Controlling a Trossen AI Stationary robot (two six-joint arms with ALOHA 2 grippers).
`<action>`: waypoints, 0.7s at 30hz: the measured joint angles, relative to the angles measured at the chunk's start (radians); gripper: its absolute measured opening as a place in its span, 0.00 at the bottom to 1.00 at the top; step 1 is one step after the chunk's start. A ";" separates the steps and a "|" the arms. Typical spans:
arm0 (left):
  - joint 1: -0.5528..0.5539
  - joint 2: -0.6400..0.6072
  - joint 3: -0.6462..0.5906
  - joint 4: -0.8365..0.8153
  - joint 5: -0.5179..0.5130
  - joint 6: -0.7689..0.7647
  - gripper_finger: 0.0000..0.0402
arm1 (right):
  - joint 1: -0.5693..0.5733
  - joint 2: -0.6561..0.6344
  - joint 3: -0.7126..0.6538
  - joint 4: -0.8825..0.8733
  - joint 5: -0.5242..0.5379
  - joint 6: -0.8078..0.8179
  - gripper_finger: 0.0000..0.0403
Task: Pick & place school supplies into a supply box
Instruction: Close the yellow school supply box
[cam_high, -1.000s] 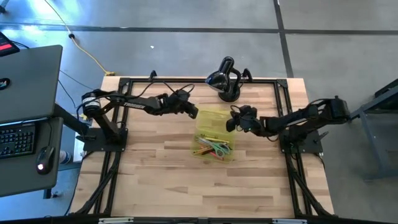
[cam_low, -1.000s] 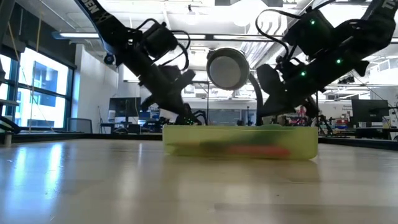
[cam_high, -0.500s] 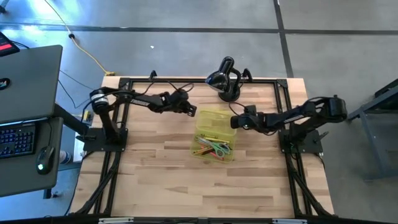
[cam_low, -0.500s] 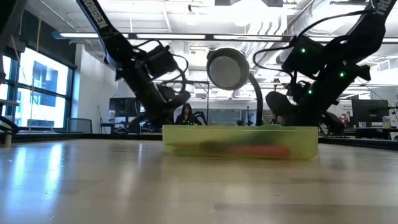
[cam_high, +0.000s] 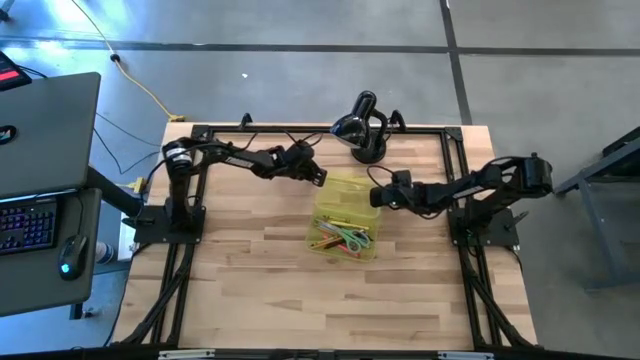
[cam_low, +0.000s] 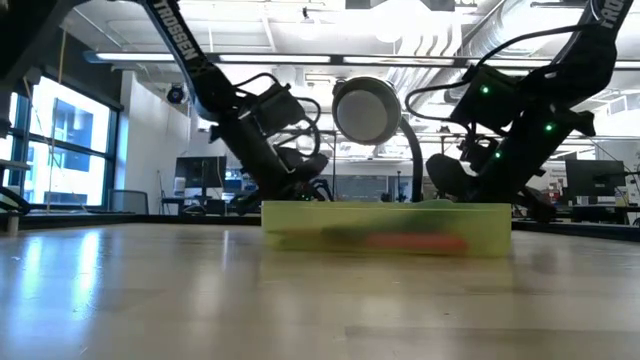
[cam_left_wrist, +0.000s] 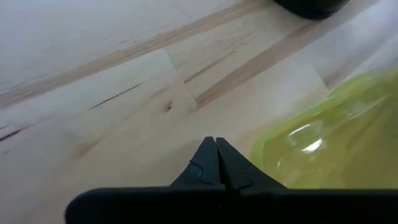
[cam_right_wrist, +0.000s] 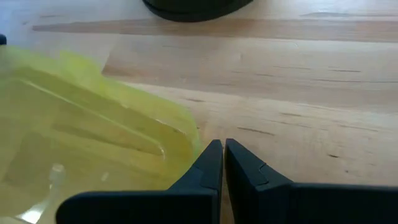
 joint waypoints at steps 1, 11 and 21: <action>0.000 0.006 0.009 -0.010 0.000 0.002 0.04 | -0.006 0.000 0.000 0.003 -0.002 0.000 0.00; 0.000 0.042 0.062 -0.059 0.023 0.035 0.02 | -0.024 0.002 0.000 0.068 -0.008 -0.045 0.00; -0.003 0.042 0.060 -0.031 0.134 0.068 0.02 | -0.003 0.002 -0.003 0.170 0.011 -0.160 0.00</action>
